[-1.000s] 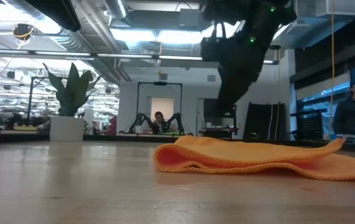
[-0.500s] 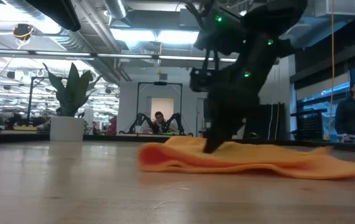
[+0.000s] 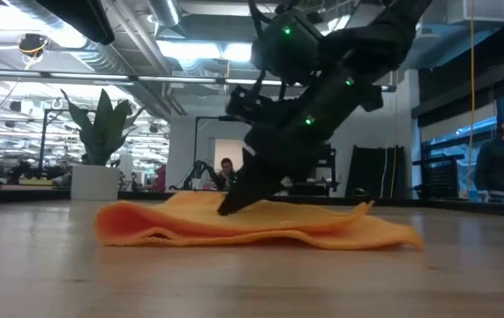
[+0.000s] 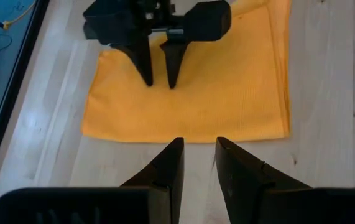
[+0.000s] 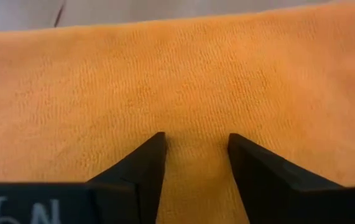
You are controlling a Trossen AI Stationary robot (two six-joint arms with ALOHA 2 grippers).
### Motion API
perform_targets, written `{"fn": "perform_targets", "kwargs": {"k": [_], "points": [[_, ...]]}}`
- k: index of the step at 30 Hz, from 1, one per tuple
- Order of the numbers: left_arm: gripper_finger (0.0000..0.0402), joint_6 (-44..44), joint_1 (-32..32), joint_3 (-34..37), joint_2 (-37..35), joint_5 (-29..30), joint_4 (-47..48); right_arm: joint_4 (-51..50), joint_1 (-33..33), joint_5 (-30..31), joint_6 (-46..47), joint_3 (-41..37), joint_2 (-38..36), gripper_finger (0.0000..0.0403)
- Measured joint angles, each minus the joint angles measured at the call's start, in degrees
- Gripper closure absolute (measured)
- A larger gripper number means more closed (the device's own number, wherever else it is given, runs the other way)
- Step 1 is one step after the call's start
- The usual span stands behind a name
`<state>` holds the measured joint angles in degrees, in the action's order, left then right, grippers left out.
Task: Roll microfiber towels into tight, uniform cylinder then place into a basket
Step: Roll the orange microfiber towel
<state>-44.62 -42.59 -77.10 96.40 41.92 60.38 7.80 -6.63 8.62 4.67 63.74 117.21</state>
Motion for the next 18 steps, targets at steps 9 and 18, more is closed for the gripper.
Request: {"fn": "perform_targets", "kwargs": {"k": [9, 18], "points": [[0.0318, 0.2, -1.2, 1.5, 0.0, 0.0, -2.2, -10.2, -3.5, 0.5, -8.4, 4.7, -8.1, 0.0225], [0.0318, 12.4, -2.4, 12.8, 0.0, -2.3, -24.9, -28.1, -12.4, 0.7, -8.3, 5.7, -16.5, 0.0225]]}}
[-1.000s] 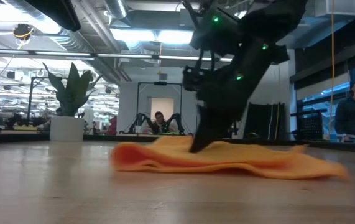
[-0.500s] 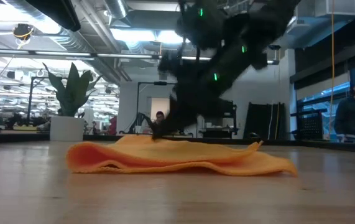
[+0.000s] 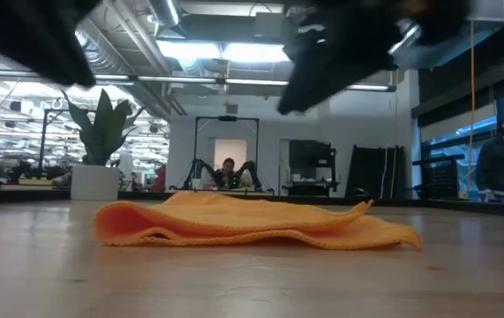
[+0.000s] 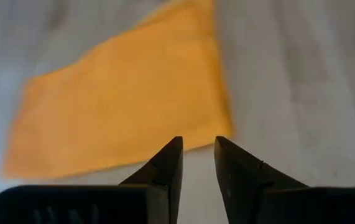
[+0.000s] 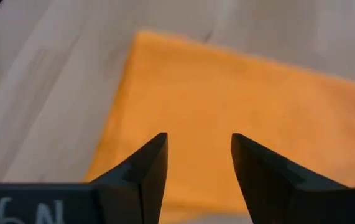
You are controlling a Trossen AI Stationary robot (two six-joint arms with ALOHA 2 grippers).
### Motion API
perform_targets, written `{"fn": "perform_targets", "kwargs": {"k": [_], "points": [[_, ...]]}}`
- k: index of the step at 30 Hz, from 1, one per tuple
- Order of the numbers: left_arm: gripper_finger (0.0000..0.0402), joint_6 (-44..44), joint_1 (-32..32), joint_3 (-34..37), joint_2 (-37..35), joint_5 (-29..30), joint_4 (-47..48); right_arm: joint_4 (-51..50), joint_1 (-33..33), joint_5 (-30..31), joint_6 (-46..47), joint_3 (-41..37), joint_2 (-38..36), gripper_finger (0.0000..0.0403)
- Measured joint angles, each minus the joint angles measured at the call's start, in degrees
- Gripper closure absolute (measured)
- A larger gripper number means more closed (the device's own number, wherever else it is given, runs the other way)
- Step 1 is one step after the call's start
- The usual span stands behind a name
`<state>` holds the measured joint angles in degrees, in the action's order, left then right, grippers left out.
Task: Roll microfiber towels into tight, uniform cylinder then place into a basket
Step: Roll the orange microfiber towel
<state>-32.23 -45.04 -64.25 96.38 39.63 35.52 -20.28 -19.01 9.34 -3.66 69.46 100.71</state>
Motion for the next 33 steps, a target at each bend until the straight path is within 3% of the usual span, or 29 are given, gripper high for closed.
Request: {"fn": "perform_targets", "kwargs": {"k": [4, 8, 16, 33], "points": [[0.0318, 9.2, 0.8, 6.4, 0.0, -4.3, -14.4, -3.6, -3.5, 0.0, 0.0, 0.0, 0.4, 0.0225], [0.0318, 13.5, 2.2, 11.9, 0.0, -4.8, -25.5, -4.2, -6.4, 0.0, 0.4, 0.0, 1.5, 0.0225], [0.0318, 21.3, 5.4, 18.2, 0.0, -12.9, -34.7, -3.8, -9.3, 0.0, 4.8, 0.0, 1.6, 0.0225], [0.0313, 22.3, 10.6, 18.7, 0.0, -18.5, -36.2, -3.6, -9.5, 0.0, 6.6, 0.0, 1.7, 0.0225]]}}
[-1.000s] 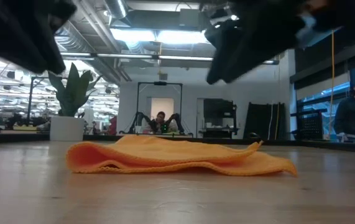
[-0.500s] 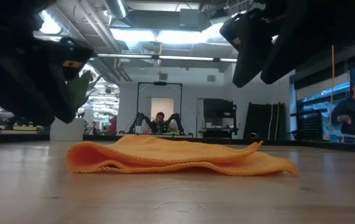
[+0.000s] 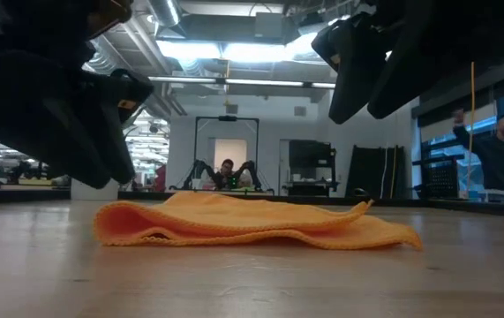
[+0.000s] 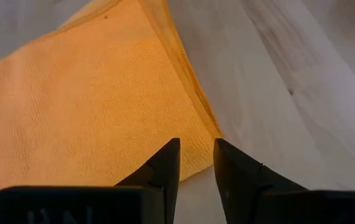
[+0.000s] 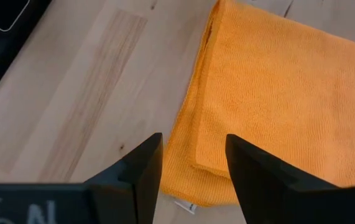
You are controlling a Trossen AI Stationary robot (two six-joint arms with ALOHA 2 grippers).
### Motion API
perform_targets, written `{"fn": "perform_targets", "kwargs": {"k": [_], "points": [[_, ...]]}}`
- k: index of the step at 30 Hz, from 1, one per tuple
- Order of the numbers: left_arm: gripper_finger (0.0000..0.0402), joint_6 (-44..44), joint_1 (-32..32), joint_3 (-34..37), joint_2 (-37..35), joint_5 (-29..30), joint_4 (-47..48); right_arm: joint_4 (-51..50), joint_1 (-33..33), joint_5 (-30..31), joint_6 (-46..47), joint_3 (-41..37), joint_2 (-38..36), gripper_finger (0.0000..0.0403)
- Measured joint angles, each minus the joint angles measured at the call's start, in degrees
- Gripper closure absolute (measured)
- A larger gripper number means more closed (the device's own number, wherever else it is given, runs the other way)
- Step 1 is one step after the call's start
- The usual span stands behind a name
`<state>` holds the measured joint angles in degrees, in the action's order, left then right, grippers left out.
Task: Roll microfiber towels into tight, uniform cylinder then place into a basket
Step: Roll the orange microfiber towel
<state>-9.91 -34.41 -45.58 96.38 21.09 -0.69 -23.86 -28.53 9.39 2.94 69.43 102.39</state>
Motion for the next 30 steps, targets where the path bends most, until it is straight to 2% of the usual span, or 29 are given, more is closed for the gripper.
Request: {"fn": "perform_targets", "kwargs": {"k": [8, 18, 30], "points": [[0.0306, -0.1, 1.5, 0.0, 0.0, -2.8, -0.3, 0.1, 0.1, 0.0, 0.0, 0.0, 0.0, 0.0225], [0.0332, 0.8, 0.9, 0.0, 0.0, -2.6, -0.7, 0.4, 0.1, 0.0, 1.2, 0.0, 0.0, 0.0225], [0.0298, 3.0, 0.7, 0.0, 0.0, -2.6, -1.1, 0.4, 0.1, 0.0, 1.5, 0.0, 0.0, 0.0225]]}}
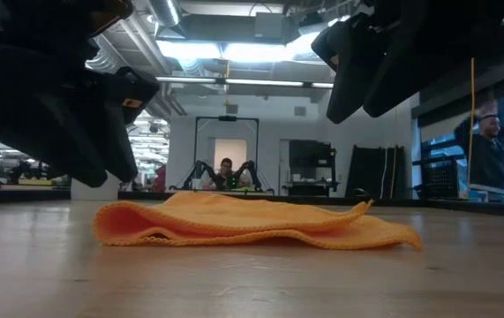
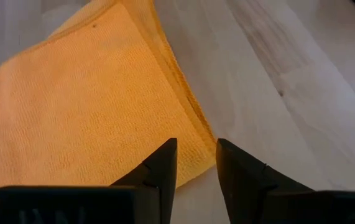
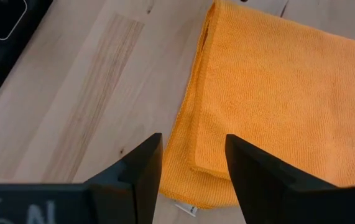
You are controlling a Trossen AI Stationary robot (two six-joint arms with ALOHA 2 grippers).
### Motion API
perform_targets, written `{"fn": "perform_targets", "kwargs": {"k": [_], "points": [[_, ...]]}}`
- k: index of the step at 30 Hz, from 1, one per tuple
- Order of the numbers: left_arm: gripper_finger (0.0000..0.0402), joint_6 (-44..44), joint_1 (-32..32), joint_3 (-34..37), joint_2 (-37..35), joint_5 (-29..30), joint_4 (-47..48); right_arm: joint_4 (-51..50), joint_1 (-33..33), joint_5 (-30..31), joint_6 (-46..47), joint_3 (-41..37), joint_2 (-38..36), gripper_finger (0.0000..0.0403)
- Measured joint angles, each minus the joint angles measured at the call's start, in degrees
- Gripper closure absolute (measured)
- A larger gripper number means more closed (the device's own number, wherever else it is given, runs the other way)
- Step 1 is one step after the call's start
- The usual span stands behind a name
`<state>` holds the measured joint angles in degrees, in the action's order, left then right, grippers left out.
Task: Roll microfiber towels into tight, uniform cylinder then place into a basket
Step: Roll the orange microfiber towel
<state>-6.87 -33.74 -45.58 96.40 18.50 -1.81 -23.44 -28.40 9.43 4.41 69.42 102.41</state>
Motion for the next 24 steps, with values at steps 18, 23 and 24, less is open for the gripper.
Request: {"fn": "perform_targets", "kwargs": {"k": [18, 23, 24], "points": [[0.0299, 17.5, -0.6, -0.1, 6.4, 1.7, -4.6, 0.0, 0.0, 0.0, 0.0, 0.0, 0.0, 0.0225], [0.0299, 19.1, -0.3, -0.1, 6.8, 4.2, -4.8, -0.2, 0.0, 0.0, 1.6, 0.0, 0.0, 0.0225], [0.0299, 19.0, -0.3, -0.1, 6.8, 4.7, -4.4, -0.3, 0.0, 0.0, 1.8, 0.0, 0.0, 0.0225]]}}
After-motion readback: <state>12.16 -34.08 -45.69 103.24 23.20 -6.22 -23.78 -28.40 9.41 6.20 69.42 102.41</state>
